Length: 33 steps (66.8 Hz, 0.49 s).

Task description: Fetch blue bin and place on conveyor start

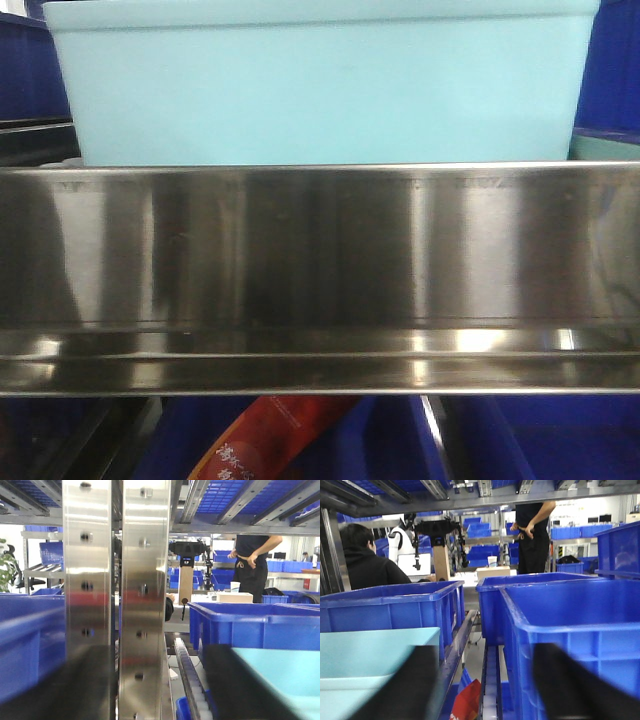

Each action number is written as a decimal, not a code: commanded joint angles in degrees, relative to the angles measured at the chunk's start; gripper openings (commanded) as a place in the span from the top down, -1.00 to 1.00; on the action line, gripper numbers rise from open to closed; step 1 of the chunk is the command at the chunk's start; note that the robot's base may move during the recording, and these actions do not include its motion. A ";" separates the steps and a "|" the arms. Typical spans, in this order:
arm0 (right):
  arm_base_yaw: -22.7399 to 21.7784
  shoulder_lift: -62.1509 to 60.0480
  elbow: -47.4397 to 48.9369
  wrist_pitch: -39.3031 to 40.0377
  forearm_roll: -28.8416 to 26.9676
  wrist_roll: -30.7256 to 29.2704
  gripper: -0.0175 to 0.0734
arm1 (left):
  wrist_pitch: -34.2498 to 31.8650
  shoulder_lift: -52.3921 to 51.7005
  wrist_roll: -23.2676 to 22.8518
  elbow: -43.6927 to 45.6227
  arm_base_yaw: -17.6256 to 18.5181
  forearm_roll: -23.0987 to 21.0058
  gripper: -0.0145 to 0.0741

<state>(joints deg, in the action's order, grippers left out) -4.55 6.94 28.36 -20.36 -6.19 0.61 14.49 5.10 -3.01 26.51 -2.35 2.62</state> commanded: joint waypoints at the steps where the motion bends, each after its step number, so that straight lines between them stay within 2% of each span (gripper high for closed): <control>1: -0.05 2.42 1.21 0.18 0.29 -0.26 -0.60 | 1.26 2.20 0.03 2.66 0.42 -0.89 -0.39; 3: -0.05 3.24 1.21 0.92 1.34 -0.26 -0.66 | 1.26 2.65 0.03 3.05 0.72 -1.03 -0.41; 9: -0.05 5.07 1.79 2.39 2.99 -0.26 -0.64 | 1.75 4.93 0.03 4.07 2.42 -1.74 -0.42; 19: 2.10 9.45 6.82 -4.12 2.66 -0.61 -0.64 | 9.50 11.10 0.03 9.47 6.92 -2.62 -0.42; 27: 5.49 14.17 11.01 -8.26 -1.28 -4.74 -0.64 | 14.04 17.86 0.03 14.61 12.96 -3.33 -0.42; 33: 8.10 18.75 13.03 -9.47 -3.65 -5.25 -0.64 | 14.99 23.22 0.17 17.74 18.51 -3.54 -0.42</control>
<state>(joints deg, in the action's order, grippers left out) 1.61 21.98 39.52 -28.79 -7.86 -3.10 28.45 23.83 -3.01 41.66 12.02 0.00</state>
